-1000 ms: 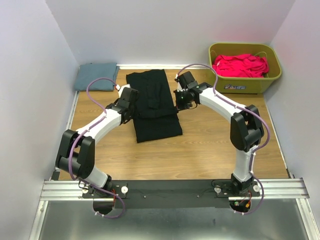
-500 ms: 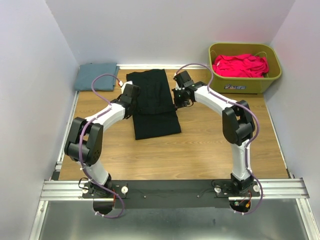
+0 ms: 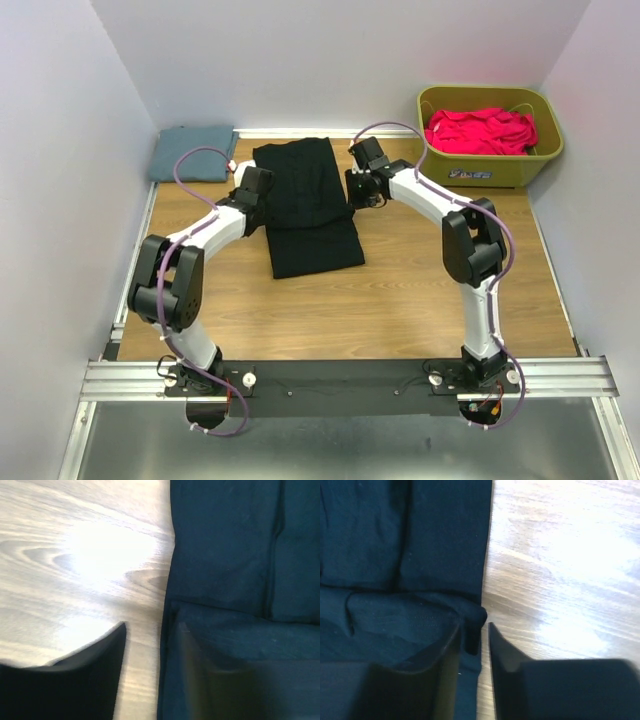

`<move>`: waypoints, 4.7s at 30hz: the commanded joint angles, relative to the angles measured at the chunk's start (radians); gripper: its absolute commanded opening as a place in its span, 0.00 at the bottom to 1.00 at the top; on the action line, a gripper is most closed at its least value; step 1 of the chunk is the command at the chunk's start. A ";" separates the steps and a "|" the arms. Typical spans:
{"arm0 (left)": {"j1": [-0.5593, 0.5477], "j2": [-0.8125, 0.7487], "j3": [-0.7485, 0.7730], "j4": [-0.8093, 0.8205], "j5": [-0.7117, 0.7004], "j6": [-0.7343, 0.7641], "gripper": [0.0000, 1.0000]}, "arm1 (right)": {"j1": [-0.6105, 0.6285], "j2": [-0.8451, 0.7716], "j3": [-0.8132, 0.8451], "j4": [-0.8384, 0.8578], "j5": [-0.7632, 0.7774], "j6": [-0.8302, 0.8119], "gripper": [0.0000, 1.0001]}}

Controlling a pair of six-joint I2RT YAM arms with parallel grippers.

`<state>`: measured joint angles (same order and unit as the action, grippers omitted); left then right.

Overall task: Fold and stack the t-shirts
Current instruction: Fold the tshirt

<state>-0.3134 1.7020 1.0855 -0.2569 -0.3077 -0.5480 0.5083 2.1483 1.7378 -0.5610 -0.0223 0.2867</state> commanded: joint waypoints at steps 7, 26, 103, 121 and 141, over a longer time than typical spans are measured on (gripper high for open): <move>-0.082 -0.271 -0.140 0.002 0.031 -0.096 0.60 | 0.009 -0.162 -0.098 0.087 -0.074 0.005 0.50; -0.265 -0.139 -0.347 0.130 0.142 -0.194 0.33 | 0.107 -0.085 -0.294 0.400 -0.240 0.081 0.41; 0.177 0.117 -0.144 0.482 0.667 -0.151 0.34 | 0.004 0.303 0.195 0.552 -0.814 0.376 0.44; 0.220 0.006 -0.168 0.335 0.648 -0.110 0.33 | 0.004 0.252 0.057 0.552 -0.778 0.401 0.45; 0.220 -0.803 -0.420 0.085 0.279 0.057 0.49 | -0.057 -0.173 -0.890 0.821 -0.935 0.245 0.45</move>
<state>-0.0994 0.9806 0.7055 -0.1280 0.1272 -0.5377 0.4934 1.9228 0.9688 0.0792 -0.8886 0.5396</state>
